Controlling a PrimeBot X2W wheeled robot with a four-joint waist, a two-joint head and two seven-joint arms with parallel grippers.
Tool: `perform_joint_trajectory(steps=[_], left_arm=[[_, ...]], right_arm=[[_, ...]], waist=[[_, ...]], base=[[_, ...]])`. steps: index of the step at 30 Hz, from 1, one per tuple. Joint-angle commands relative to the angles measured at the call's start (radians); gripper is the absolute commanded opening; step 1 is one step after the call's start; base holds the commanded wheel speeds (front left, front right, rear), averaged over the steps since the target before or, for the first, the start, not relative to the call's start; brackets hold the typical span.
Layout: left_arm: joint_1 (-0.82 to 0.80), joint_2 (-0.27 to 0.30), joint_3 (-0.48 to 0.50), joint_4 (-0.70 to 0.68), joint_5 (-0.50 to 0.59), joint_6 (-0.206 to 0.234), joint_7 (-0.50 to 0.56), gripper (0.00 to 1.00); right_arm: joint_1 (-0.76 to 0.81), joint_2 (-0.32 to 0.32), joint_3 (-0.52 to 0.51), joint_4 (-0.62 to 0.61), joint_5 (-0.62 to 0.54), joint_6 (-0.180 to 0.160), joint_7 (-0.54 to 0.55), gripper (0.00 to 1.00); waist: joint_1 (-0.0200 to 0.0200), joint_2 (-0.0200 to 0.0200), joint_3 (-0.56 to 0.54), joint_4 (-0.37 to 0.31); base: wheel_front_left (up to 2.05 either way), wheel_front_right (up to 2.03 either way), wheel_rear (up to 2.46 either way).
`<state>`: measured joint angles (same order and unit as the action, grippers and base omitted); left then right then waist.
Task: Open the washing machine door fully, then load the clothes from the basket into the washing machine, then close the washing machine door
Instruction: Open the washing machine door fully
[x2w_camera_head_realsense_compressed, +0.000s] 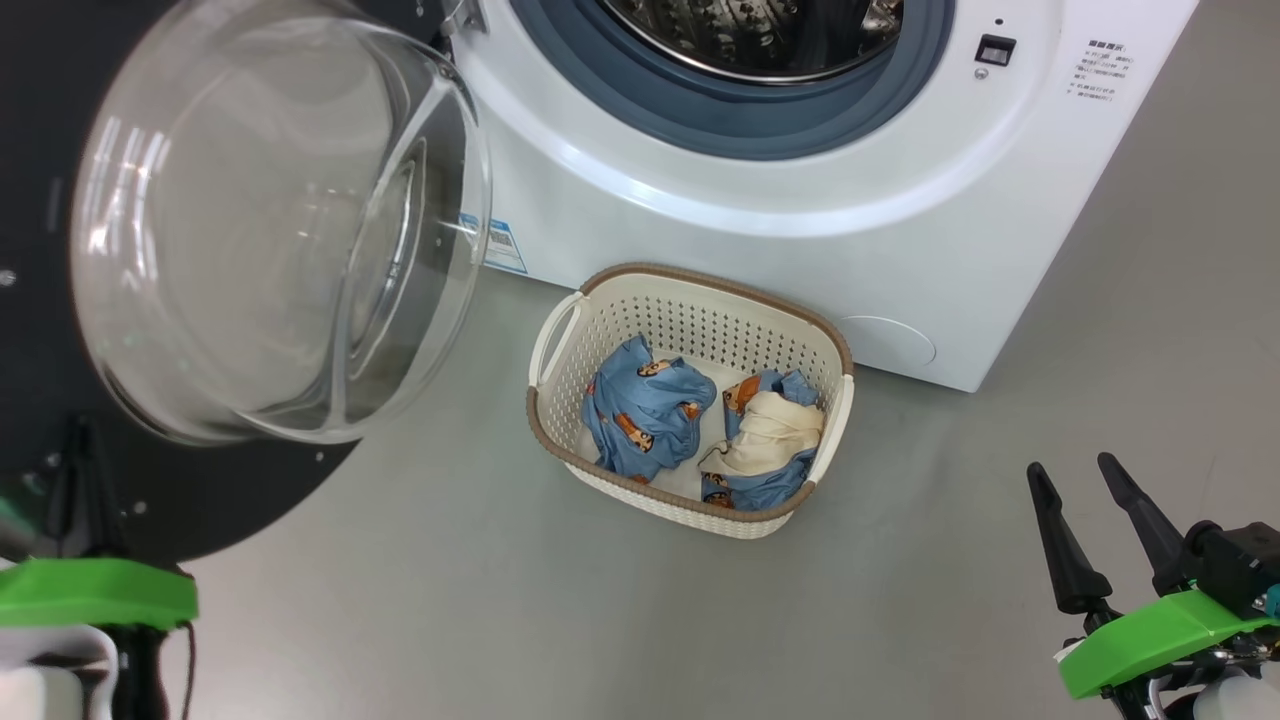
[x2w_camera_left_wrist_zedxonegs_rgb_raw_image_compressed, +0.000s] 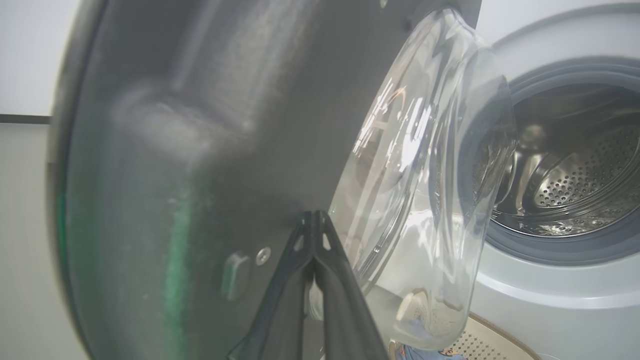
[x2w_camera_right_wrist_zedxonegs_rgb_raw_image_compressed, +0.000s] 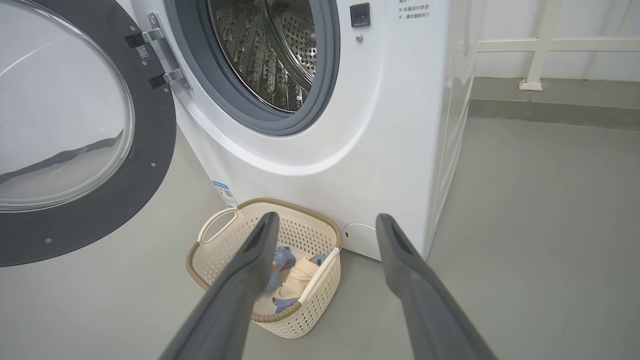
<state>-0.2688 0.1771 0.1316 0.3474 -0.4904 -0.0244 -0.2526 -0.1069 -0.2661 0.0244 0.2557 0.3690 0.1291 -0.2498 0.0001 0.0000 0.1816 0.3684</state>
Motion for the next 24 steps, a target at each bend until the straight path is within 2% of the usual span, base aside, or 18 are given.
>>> perform_joint_trajectory(steps=[1,16,24], left_arm=[[-0.059,0.058,0.069,0.005,0.023,-0.002,-0.009,0.00],[-0.251,0.129,0.238,0.251,0.152,-0.037,-0.009,0.00],[-0.341,0.180,0.281,0.365,0.220,-0.061,-0.009,0.00]], right_arm=[[-0.025,-0.019,0.026,-0.020,-0.013,0.002,-0.012,1.00],[-0.054,-0.041,0.054,-0.014,-0.023,0.002,-0.012,1.00],[-0.067,-0.042,0.066,-0.009,-0.015,0.002,-0.012,1.00]], waist=[[0.0000,0.0000,0.006,-0.002],[0.0000,0.0000,0.056,-0.016],[0.0000,0.0000,0.074,-0.032]], base=[[0.00,0.00,0.00],[0.00,0.00,0.00],[0.00,0.00,0.00]])
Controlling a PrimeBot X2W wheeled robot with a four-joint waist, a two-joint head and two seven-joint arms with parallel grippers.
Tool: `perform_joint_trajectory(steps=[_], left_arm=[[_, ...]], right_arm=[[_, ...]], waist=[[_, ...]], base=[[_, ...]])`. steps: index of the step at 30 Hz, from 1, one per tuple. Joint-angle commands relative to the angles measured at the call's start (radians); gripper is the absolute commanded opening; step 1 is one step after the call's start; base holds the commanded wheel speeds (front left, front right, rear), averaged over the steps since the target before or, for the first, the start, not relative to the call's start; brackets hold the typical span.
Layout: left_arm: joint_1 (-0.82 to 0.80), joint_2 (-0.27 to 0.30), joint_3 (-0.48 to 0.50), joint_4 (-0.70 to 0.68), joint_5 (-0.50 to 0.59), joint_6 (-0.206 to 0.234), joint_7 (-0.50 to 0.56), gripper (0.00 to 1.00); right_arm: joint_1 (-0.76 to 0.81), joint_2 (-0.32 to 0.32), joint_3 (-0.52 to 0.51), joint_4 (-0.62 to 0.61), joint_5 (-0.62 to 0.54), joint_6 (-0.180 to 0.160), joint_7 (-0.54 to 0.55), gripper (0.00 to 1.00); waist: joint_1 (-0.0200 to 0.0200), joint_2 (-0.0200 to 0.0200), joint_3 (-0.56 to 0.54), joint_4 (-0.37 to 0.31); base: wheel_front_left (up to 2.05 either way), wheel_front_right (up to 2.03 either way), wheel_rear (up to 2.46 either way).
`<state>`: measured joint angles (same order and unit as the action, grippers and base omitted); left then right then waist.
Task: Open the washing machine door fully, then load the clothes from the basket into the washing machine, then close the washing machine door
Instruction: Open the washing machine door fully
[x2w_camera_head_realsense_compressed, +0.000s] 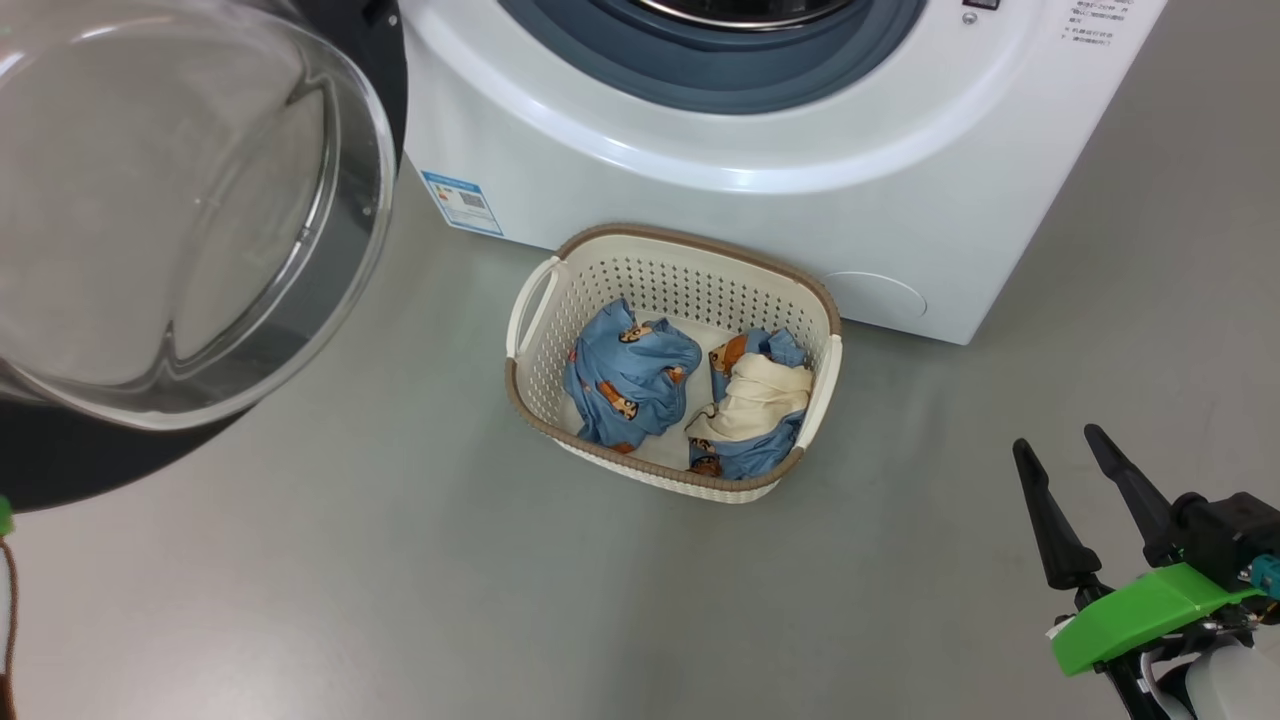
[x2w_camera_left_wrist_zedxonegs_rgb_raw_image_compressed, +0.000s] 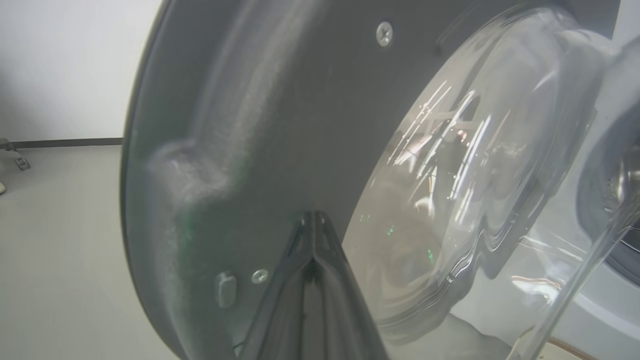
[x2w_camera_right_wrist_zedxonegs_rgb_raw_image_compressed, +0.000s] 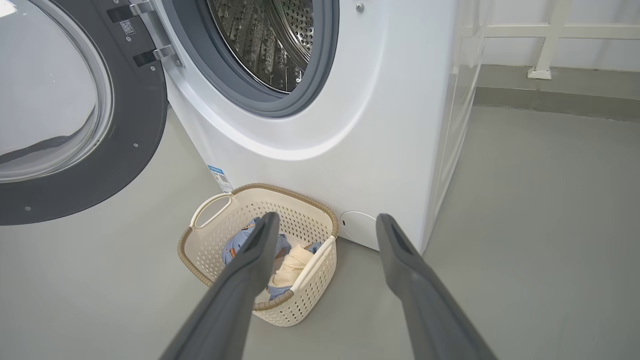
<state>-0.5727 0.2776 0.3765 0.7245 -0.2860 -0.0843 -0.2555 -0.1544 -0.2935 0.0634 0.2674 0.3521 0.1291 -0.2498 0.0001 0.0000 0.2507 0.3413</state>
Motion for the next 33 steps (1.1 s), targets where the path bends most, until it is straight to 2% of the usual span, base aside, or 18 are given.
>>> perform_joint_trajectory(steps=[1,16,20,26,33], left_arm=[[-0.046,0.085,0.039,-0.001,0.024,-0.004,-0.006,0.00],[-0.149,0.190,0.126,0.124,0.098,-0.016,-0.006,0.00],[-0.156,0.203,0.144,0.146,0.108,-0.023,-0.006,0.00],[-0.134,0.201,0.163,0.150,0.119,-0.035,-0.006,0.00],[-0.071,0.146,0.160,0.110,0.114,-0.044,-0.006,0.00]], right_arm=[[-0.021,-0.015,0.028,-0.022,0.001,0.002,-0.012,1.00],[-0.053,-0.022,0.030,-0.026,-0.010,0.002,-0.012,1.00],[-0.056,-0.021,0.028,-0.024,-0.009,0.002,-0.012,1.00],[-0.042,-0.014,0.020,-0.019,-0.005,0.002,-0.012,1.00],[-0.012,-0.001,0.010,-0.017,0.000,0.002,-0.012,1.00]], waist=[[-0.0001,0.0000,0.009,-0.007],[-0.0001,0.0000,0.058,-0.051],[-0.0001,0.0000,0.053,-0.062],[-0.0001,0.0000,0.032,-0.063],[-0.0001,0.0000,-0.016,-0.050]], base=[[0.00,0.00,0.00],[0.00,0.00,0.00],[0.00,0.00,0.00],[0.00,0.00,0.00],[0.00,0.00,0.00]])
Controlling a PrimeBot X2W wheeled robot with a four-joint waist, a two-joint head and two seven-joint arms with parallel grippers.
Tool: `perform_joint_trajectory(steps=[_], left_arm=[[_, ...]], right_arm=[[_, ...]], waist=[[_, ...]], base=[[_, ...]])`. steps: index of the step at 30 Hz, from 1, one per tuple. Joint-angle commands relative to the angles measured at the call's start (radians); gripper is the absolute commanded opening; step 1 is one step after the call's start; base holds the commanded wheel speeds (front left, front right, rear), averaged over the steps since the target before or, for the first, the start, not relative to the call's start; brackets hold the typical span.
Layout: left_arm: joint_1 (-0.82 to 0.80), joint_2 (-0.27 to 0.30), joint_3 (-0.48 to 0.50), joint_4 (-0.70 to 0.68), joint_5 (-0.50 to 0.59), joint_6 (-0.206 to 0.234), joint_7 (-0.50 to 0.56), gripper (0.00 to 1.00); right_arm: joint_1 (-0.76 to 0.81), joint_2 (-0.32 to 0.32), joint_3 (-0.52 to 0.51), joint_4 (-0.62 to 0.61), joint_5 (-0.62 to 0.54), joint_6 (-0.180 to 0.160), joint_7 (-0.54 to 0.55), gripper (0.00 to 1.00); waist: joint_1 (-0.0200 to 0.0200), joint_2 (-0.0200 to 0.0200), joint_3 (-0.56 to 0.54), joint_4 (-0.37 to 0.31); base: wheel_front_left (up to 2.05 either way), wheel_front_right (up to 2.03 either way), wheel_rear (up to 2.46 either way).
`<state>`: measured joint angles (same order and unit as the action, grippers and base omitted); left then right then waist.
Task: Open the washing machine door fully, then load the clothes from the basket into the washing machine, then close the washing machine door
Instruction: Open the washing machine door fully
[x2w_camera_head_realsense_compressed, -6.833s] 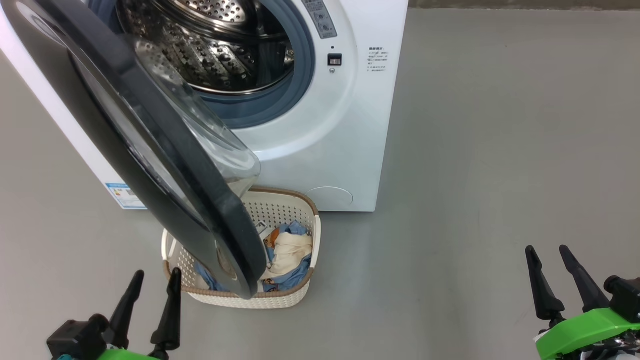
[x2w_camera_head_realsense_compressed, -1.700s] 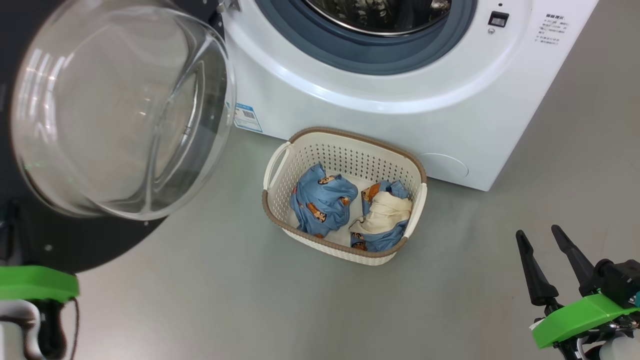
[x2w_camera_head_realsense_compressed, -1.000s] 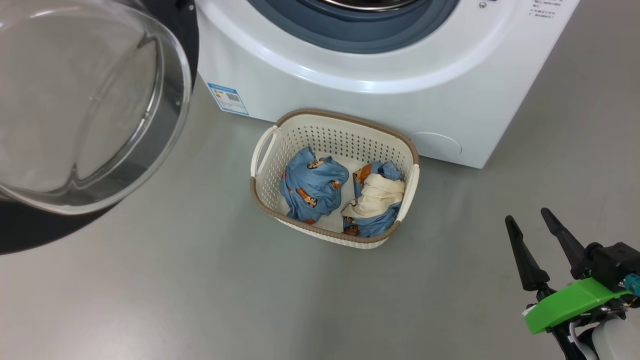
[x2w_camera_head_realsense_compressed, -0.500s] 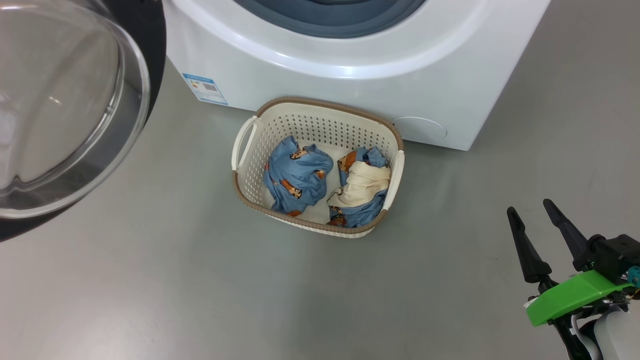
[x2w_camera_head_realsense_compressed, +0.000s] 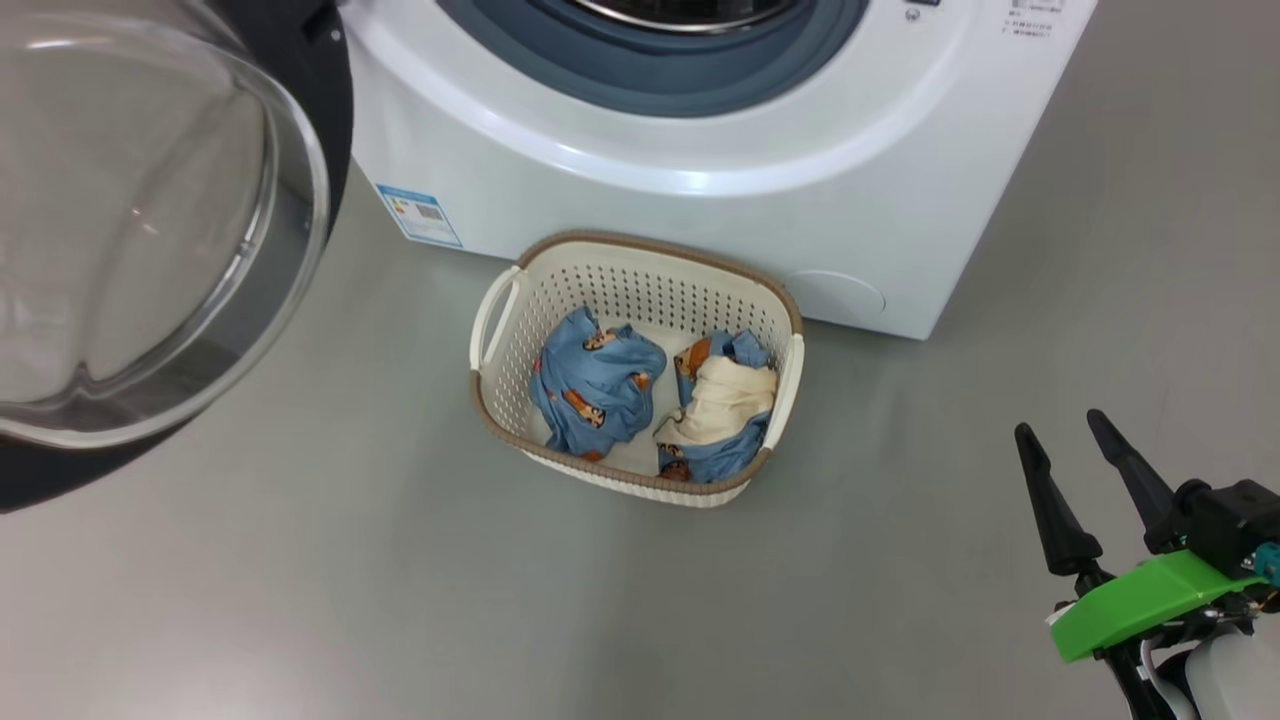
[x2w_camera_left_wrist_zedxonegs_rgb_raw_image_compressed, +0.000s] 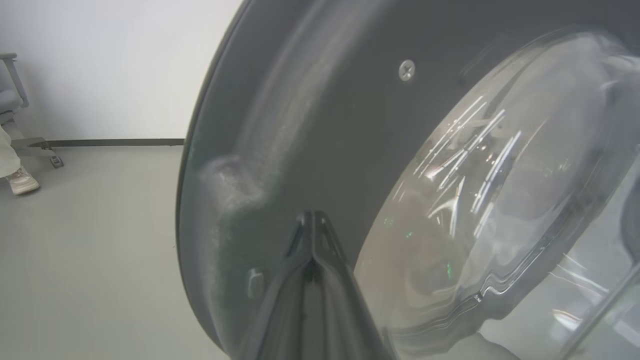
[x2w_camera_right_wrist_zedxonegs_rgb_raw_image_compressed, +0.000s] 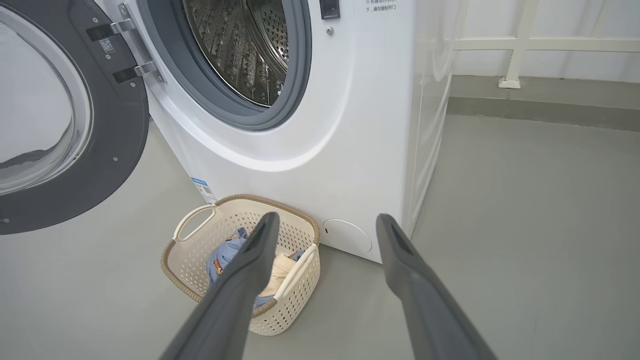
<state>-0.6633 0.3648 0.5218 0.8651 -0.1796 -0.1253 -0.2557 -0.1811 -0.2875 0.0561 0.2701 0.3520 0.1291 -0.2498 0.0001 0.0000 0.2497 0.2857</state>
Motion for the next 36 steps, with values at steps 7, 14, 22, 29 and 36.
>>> perform_joint_trajectory(steps=[7,14,22,29,36], left_arm=[[0.148,-0.023,-0.033,-0.161,-0.043,-0.005,-0.006,0.00],[0.323,-0.111,-0.086,-0.327,-0.089,-0.005,-0.006,0.73],[0.433,-0.158,-0.175,-0.427,-0.114,-0.005,-0.006,1.00],[0.494,-0.151,-0.308,-0.512,-0.154,-0.005,-0.006,1.00],[0.523,-0.130,-0.433,-0.583,-0.210,-0.005,-0.006,1.00]], right_arm=[[0.042,0.006,0.022,-0.017,0.013,0.002,-0.012,1.00],[0.065,0.016,0.022,-0.018,0.024,0.002,-0.012,1.00],[0.082,0.023,0.010,-0.025,0.027,0.002,-0.012,1.00],[0.093,0.034,-0.005,-0.032,0.025,0.002,-0.012,1.00],[0.100,0.043,-0.018,-0.040,0.023,0.002,-0.012,1.00]], waist=[[-0.0001,0.0000,-0.067,0.012],[-0.0001,0.0000,-0.107,0.002],[-0.0001,0.0000,-0.123,-0.031],[-0.0001,0.0000,-0.128,-0.091],[-0.0001,0.0000,-0.128,-0.167]], base=[[0.00,0.00,0.00],[0.00,0.00,0.00],[0.00,0.00,0.00],[0.00,0.00,0.00],[0.00,0.00,0.00]])
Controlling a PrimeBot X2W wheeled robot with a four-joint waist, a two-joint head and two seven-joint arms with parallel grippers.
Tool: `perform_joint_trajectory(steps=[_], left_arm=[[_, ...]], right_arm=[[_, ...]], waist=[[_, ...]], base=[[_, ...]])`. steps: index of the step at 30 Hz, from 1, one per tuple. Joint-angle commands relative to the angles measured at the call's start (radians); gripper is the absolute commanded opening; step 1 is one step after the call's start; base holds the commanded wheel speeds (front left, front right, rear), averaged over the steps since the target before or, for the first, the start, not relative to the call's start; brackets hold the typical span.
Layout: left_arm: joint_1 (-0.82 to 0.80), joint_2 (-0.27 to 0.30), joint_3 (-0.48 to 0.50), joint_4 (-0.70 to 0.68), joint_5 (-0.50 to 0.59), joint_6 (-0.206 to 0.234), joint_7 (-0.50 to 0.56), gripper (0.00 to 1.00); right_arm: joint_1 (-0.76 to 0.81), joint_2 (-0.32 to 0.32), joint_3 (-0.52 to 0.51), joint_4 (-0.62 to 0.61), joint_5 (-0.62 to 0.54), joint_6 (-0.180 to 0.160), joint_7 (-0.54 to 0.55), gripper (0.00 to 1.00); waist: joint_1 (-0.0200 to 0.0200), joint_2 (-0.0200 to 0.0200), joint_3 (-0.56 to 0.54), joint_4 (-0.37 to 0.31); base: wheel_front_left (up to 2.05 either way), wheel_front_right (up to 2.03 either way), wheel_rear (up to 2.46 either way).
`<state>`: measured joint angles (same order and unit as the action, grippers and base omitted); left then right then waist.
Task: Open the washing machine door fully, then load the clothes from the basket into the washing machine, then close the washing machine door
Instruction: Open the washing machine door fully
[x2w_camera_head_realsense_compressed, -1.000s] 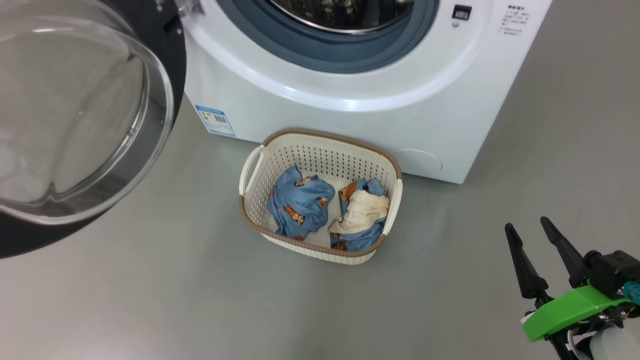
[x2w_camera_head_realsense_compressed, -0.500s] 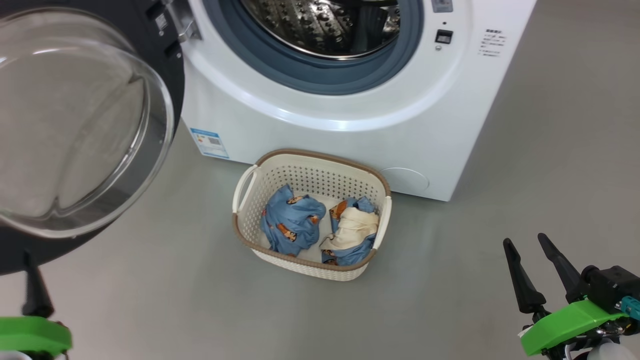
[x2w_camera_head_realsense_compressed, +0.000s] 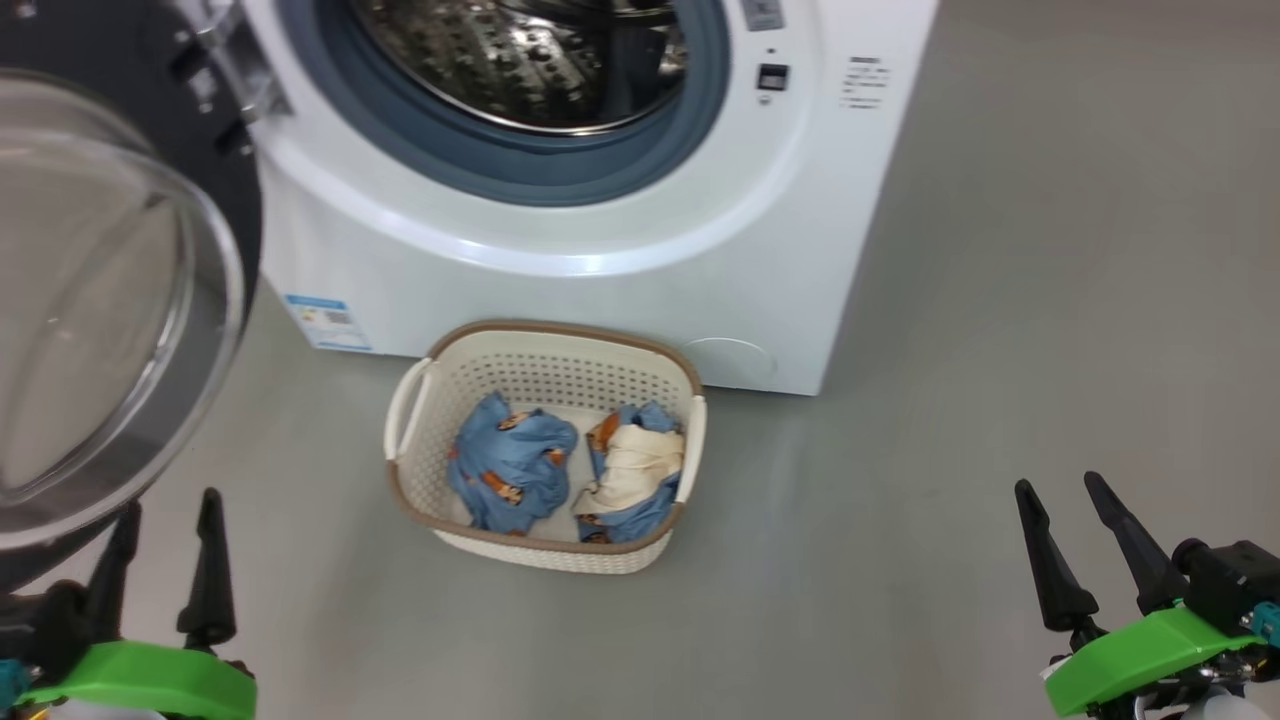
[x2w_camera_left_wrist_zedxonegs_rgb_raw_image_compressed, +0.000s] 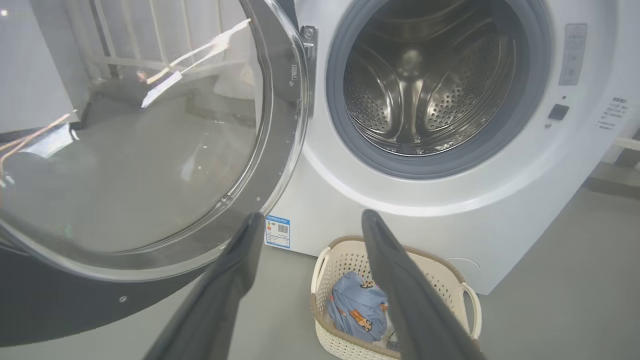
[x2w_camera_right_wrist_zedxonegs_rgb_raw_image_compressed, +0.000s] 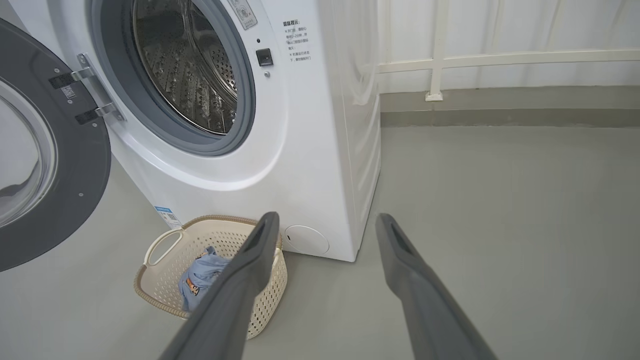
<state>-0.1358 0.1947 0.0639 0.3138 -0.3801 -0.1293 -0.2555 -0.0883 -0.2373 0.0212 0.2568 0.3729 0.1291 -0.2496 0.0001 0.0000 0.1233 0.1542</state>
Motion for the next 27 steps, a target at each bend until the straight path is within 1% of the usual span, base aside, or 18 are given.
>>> perform_joint_trajectory(steps=[1,11,20,27], left_arm=[[-0.002,0.045,0.009,-0.041,-0.017,-0.001,-0.006,1.00],[0.033,0.080,-0.091,-0.107,-0.082,-0.001,-0.006,1.00],[0.082,0.073,-0.096,-0.140,-0.094,-0.001,-0.006,1.00],[0.102,0.076,-0.099,-0.148,-0.098,-0.001,-0.006,1.00]], right_arm=[[0.010,-0.007,0.015,-0.027,0.002,0.002,-0.012,1.00],[0.044,-0.006,0.004,-0.029,0.007,0.002,-0.012,1.00],[0.069,-0.011,0.011,-0.030,0.014,0.002,-0.012,1.00],[0.080,-0.014,0.006,-0.033,0.018,0.002,-0.012,1.00]], waist=[[0.0000,0.0000,-0.003,-0.045],[0.0000,0.0000,-0.036,-0.130],[0.0000,0.0000,-0.072,-0.179],[0.0000,0.0000,-0.082,-0.192]], base=[[0.00,0.00,0.00],[0.00,0.00,0.00],[0.00,0.00,0.00],[0.00,0.00,0.00]])
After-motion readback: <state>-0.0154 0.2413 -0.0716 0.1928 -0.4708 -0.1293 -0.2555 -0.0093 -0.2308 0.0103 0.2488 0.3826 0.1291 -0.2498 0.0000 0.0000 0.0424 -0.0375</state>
